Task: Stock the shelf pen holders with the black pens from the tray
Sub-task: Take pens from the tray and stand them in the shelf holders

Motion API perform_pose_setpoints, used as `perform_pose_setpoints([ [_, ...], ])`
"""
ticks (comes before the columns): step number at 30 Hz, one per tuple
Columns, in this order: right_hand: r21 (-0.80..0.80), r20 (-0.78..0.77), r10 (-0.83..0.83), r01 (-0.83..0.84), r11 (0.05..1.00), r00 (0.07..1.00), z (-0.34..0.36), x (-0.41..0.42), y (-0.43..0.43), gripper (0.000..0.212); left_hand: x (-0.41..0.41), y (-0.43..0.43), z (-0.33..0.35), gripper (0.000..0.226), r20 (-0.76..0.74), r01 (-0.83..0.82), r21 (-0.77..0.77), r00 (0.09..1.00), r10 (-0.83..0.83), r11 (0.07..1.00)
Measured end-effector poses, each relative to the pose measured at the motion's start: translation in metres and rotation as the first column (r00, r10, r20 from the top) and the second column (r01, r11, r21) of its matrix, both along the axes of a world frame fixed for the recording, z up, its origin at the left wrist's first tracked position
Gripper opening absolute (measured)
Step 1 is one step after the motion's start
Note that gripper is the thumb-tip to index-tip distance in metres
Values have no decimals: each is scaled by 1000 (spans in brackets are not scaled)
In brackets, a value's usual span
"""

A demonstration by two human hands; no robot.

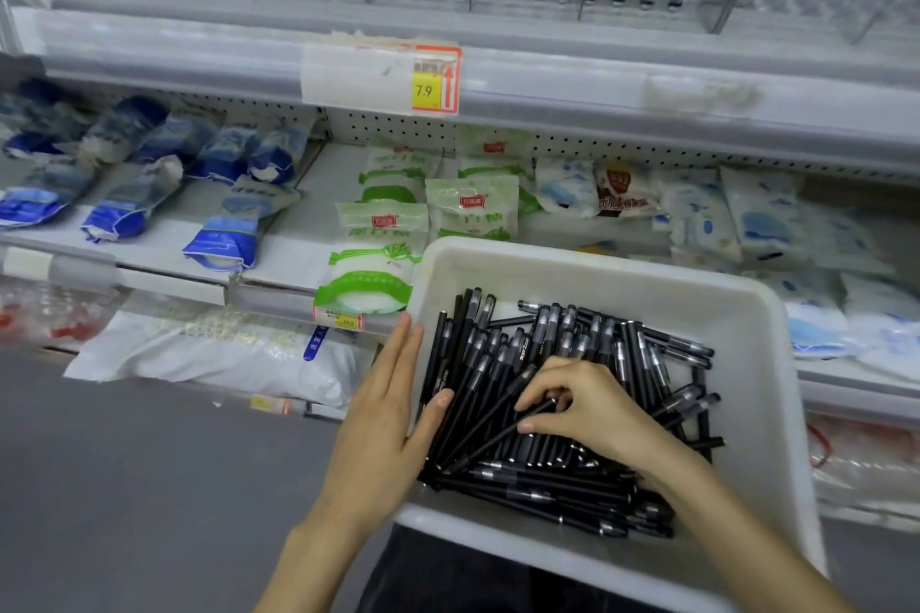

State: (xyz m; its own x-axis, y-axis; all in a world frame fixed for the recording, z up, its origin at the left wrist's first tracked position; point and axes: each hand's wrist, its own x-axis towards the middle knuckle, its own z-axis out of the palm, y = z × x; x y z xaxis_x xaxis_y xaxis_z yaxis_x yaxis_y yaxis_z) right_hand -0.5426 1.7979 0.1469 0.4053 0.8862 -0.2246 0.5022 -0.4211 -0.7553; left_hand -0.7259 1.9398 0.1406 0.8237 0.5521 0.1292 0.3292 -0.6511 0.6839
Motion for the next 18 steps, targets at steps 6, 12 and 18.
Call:
perform_pose_setpoints([
  [6, -85, 6, 228, -226, 970, 974, -1, -13, 9, 21, 1, 1, -1, 70, 6, -7, -31, 1000, 7, 999],
  [12, -211, 326, 456, -406, 889, 828, 5, -22, 21, 28, 2, 2, 1, 62, 42, -15, -161, 999, 22, 987],
  [18, -240, 380, 361, -286, 928, 851, 42, -8, 7, 12, 3, 14, 31, 61, 184, -160, -271, 959, 214, 949],
])
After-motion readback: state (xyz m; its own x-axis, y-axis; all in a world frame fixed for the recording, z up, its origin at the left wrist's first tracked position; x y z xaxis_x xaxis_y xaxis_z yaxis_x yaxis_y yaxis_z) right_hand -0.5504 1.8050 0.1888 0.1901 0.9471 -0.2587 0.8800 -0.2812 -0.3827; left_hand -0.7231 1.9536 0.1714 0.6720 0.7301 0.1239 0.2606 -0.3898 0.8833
